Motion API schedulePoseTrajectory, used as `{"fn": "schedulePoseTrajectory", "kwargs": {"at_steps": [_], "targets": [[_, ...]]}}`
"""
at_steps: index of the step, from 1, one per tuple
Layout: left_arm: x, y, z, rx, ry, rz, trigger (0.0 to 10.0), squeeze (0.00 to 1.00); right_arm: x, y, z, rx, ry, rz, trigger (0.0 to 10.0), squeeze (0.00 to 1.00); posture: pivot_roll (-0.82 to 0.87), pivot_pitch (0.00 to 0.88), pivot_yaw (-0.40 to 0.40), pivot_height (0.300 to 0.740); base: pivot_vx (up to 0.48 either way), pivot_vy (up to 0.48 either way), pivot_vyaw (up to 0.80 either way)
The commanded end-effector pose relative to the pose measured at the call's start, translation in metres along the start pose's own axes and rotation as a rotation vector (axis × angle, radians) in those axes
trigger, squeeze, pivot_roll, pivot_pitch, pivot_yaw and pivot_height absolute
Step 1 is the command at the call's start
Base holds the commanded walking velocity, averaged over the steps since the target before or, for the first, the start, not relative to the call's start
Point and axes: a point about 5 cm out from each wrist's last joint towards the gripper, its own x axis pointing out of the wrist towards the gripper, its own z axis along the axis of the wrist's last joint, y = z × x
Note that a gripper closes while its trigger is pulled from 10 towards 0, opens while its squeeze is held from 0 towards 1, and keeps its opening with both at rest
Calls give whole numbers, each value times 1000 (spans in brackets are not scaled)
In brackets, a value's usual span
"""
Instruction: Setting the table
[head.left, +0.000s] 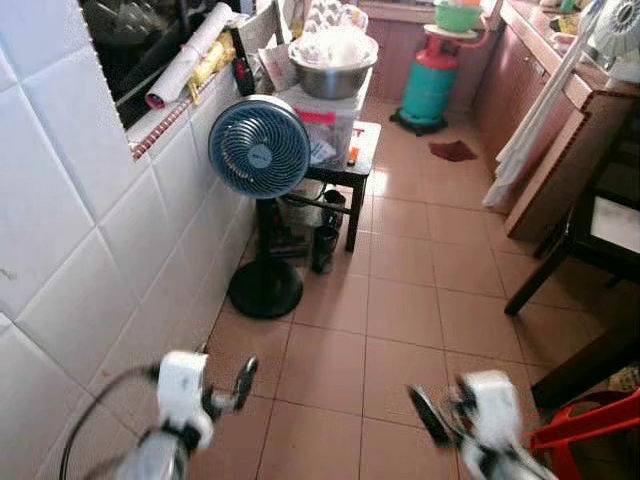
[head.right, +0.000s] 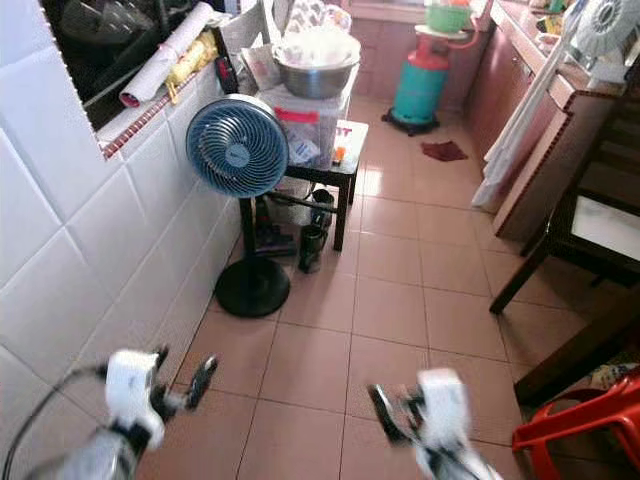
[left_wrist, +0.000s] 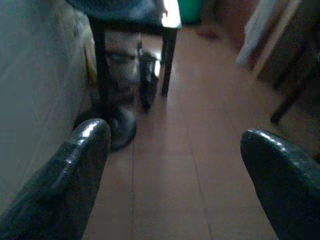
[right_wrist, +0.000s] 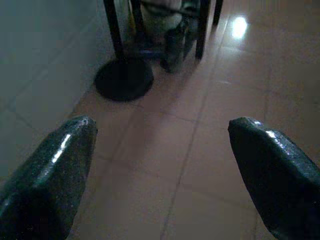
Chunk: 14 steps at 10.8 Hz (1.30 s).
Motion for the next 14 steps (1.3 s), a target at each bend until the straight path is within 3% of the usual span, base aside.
{"fn": "schedulePoseTrajectory", "kwargs": {"at_steps": [1, 2, 3, 4, 5, 6, 7, 9, 10, 11, 14], "targets": [[3, 3, -6, 8, 68, 6, 10000, 0, 7, 2, 6, 16, 0, -12, 10000, 0, 158, 0, -79, 740, 0, 0, 0], [4, 7, -13, -89, 67, 86, 10000, 0, 9, 11, 14, -28, -12, 22, 10000, 0, 141, 0, -51, 740, 0, 0, 0], [6, 2, -14, -76, 62, 69, 10000, 0, 5, 11, 12, -24, -16, 13, 10000, 0, 137, 0, -19, 740, 0, 0, 0], [13, 6, -18, -50, 89, 52, 10000, 0, 4, 3, 3, 2, 8, -70, 10000, 0, 138, 0, -28, 740, 0, 0, 0], [18, 16, -15, -74, 86, 82, 10000, 0, 2, 1, 2, 16, 4, -108, 10000, 0, 138, 0, -33, 740, 0, 0, 0], [22, 23, -8, -74, 65, 101, 10000, 0, 4, 6, 6, 2, 1, -95, 10000, 0, 137, 0, -33, 740, 0, 0, 0], [27, 16, -5, -72, 43, 73, 10000, 0, 8, 7, 8, -55, 8, -64, 10000, 0, 151, 0, -37, 740, 0, 0, -575], [34, 5, 7, -68, -7, 42, 10000, 0, 11, 4, 11, -50, 3, -75, 10000, 0, 169, 0, -47, 740, 0, 0, -772], [36, 4, 22, -51, -83, 57, 10000, 0, 13, 5, 14, -43, -9, -69, 10000, 0, 177, 0, -52, 740, 0, 0, -769], [33, 4, 40, 4, -214, 78, 10000, 0, 13, 9, 19, -41, -34, -55, 10000, 0, 182, 0, -54, 740, 0, 0, 0], [13, 5, 48, 53, -262, 90, 10000, 0, 3, 16, 51, -43, -179, -71, 10000, 0, 180, 0, -47, 740, 0, 0, 0]]}}
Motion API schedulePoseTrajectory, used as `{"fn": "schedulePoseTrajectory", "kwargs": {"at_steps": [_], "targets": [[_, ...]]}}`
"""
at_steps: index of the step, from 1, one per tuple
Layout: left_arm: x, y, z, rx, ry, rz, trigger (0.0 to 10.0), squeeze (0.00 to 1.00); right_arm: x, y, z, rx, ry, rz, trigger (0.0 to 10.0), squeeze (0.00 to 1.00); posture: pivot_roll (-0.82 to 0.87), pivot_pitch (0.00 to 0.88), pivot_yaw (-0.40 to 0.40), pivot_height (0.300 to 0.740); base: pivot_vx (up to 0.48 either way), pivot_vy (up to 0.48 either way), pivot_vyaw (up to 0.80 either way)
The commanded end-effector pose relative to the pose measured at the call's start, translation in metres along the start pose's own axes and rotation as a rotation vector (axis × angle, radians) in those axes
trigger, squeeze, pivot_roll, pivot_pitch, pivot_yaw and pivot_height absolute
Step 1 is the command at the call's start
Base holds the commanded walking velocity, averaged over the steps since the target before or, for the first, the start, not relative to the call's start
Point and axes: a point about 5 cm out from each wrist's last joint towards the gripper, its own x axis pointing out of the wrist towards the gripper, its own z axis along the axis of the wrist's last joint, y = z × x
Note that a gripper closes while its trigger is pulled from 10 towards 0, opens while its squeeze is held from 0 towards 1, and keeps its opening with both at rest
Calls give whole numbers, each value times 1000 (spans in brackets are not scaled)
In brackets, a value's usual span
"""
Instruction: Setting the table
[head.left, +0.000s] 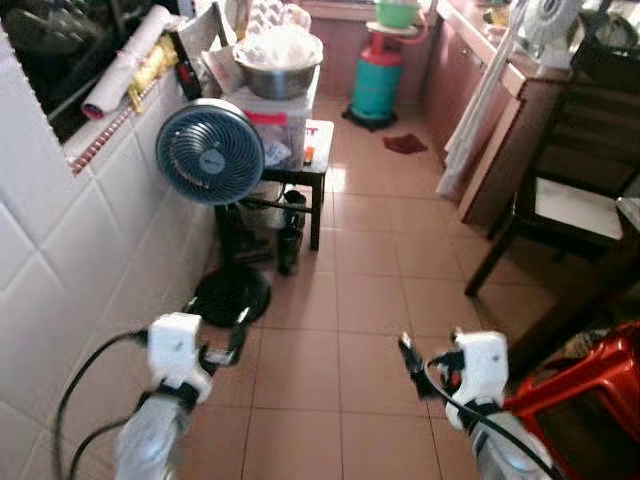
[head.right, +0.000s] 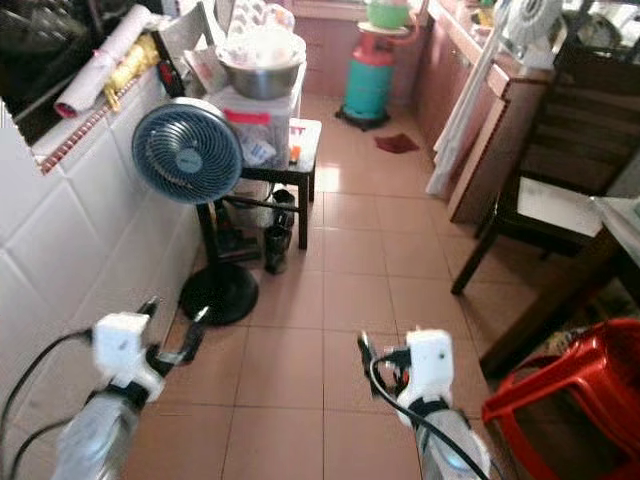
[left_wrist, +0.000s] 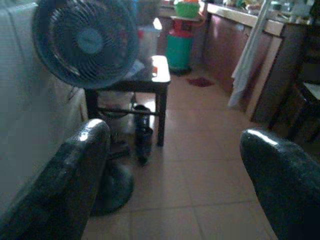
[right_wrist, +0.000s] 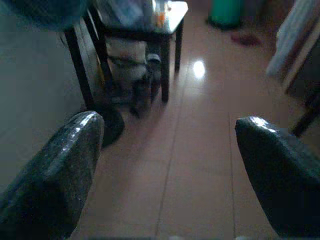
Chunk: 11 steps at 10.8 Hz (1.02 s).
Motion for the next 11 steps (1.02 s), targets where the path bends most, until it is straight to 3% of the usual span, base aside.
{"fn": "schedulePoseTrajectory", "kwargs": {"at_steps": [1, 3, 4, 6, 9, 11], "targets": [[2, -3, 7, 11, -12, -20, 10000, 0, -3, -4, 1, -24, 3, -11, 10000, 0, 184, 0, -48, 740, 0, 0, 0], [-7, -3, -7, 15, 68, -28, 10000, 0, -5, -6, -6, -12, 42, -38, 10000, 0, 188, 0, -48, 740, 0, 0, 0], [-10, -5, -10, 12, 92, -32, 10000, 0, -5, -7, -7, -20, 62, -42, 10000, 0, 187, 0, -50, 740, 0, 0, -800], [-7, -2, -12, -39, 103, -15, 10000, 0, 2, -11, -3, -24, 54, -54, 10000, 0, 184, 0, -49, 740, 0, 0, -800], [-4, -2, -11, -51, 95, -33, 10000, 0, 7, -17, -1, -22, 50, -86, 10000, 0, 181, 0, -49, 740, 0, 0, -800], [-4, -7, -12, -96, 122, -86, 10000, 0, 7, -16, -2, -23, 53, -82, 10000, 0, 180, 0, -52, 740, 0, 0, 0]]}}
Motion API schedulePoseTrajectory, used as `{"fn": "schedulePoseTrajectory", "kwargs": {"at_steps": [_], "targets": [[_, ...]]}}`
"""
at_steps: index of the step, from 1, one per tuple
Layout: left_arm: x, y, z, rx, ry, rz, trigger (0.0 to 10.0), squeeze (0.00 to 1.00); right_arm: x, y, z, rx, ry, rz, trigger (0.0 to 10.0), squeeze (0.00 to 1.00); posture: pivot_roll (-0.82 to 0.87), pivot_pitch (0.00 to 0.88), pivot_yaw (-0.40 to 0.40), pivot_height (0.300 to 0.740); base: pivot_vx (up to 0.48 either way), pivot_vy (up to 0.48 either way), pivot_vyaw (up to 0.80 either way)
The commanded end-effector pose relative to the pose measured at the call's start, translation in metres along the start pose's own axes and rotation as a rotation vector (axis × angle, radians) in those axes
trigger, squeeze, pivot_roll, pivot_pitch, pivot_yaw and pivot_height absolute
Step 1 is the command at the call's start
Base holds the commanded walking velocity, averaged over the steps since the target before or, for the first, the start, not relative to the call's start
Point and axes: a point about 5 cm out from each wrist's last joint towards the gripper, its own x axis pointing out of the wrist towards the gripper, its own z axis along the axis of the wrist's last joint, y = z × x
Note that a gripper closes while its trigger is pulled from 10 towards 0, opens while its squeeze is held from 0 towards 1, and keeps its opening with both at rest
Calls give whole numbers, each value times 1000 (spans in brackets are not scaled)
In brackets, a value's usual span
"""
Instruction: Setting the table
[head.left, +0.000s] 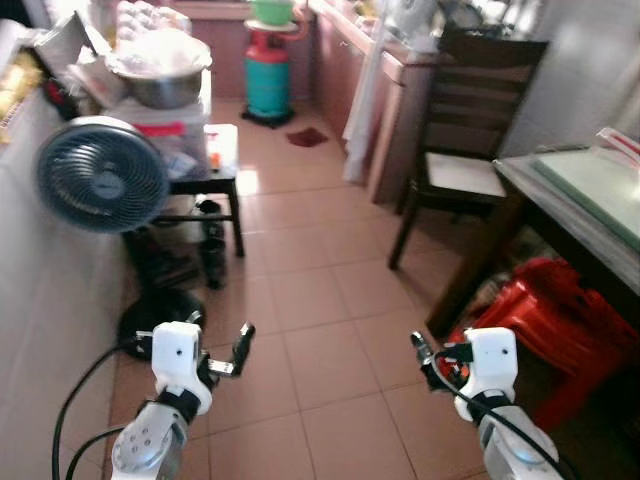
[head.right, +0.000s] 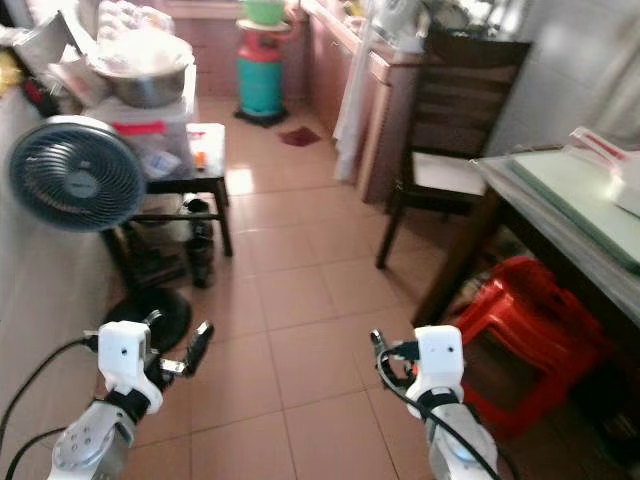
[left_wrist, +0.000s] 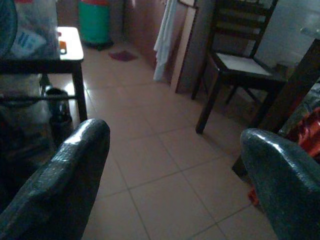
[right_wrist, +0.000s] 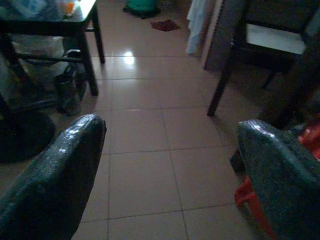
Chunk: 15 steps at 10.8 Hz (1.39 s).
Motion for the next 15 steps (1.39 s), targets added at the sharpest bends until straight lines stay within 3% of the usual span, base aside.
{"fn": "schedulePoseTrajectory", "kwargs": {"at_steps": [1, 4, 9, 12, 15], "targets": [[-1, -2, 0, -3, 6, -16, 10000, 0, 2, -2, 3, -1, -5, -5, 10000, 0, 178, 0, -50, 740, 0, 0, 0], [-4, 1, 1, -19, -31, 2, 10000, 0, -2, 0, 3, 13, -11, -8, 10000, 0, 173, 0, -40, 740, 0, 0, -267], [1, 6, -1, 60, 10, -4, 10000, 0, -8, 6, 1, 48, -50, -17, 10000, 0, 152, 0, 33, 740, 0, 0, -160], [15, -4, -3, 111, 27, -89, 10000, 0, -15, 3, -2, 96, -81, -129, 10000, 0, 60, 0, 100, 740, 0, 0, 0], [27, -5, 6, 99, -10, -64, 10000, 0, -8, 14, 7, 98, -96, -86, 10000, 0, 77, 0, 57, 740, 0, 0, 0]]}}
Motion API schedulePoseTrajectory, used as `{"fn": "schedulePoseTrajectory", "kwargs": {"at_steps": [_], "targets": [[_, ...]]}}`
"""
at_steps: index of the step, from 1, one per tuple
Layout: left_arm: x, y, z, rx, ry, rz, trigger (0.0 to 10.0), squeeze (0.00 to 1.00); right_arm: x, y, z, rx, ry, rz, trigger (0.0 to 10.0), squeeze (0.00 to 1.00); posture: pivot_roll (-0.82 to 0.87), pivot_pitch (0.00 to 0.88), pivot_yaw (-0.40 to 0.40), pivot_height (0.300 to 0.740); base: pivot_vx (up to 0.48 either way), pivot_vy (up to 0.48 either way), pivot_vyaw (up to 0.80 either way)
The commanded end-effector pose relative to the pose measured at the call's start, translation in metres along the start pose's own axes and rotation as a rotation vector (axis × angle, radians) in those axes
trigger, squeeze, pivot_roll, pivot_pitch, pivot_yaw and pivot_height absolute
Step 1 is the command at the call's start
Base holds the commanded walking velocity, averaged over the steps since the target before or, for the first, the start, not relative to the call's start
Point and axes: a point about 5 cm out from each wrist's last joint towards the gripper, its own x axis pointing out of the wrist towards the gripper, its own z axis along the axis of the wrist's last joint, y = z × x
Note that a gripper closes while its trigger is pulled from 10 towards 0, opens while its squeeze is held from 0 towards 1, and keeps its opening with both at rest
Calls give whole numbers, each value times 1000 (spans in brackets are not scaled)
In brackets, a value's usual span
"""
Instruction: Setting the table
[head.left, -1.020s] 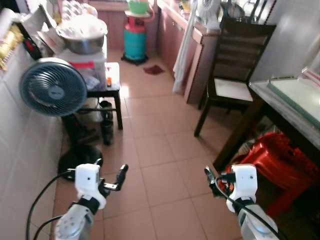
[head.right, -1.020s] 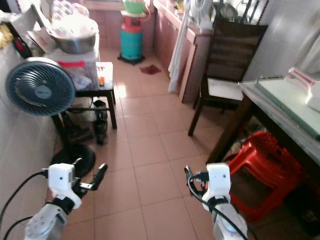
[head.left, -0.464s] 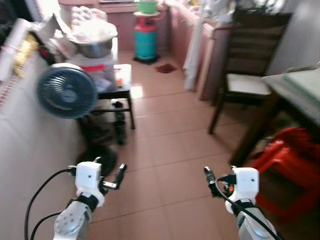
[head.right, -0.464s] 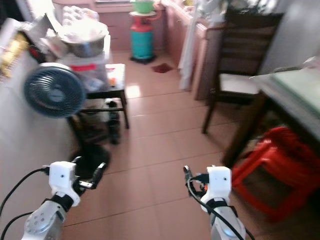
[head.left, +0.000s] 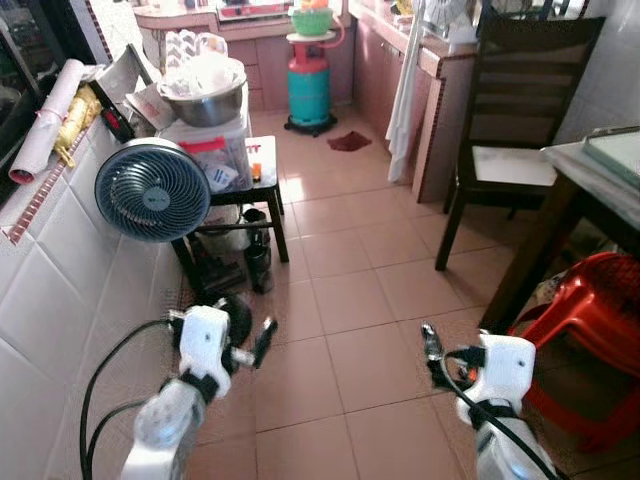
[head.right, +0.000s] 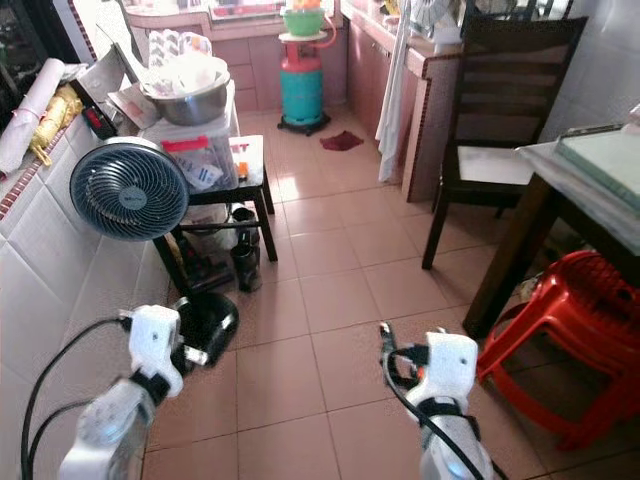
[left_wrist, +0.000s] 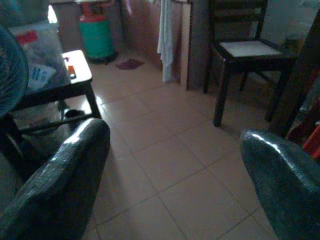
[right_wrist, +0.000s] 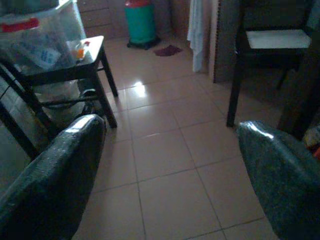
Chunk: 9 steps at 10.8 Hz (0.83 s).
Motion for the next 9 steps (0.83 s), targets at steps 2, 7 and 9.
{"fn": "schedulePoseTrajectory", "kwargs": {"at_steps": [2, 7, 9], "targets": [[-2, 7, -3, -35, 2, 54, 10000, 0, 11, 9, 5, -24, 10, 65, 10000, 0, 91, 0, 29, 740, 0, 0, -628], [9, 4, -3, -52, -24, 68, 10000, 0, 16, 5, 3, -26, 22, 73, 10000, 0, 101, 0, 11, 740, 0, 0, -800], [11, 4, -1, -42, -29, 41, 10000, 0, 17, 11, 3, -29, 17, 91, 10000, 0, 100, 0, 22, 740, 0, 0, -800]]}}
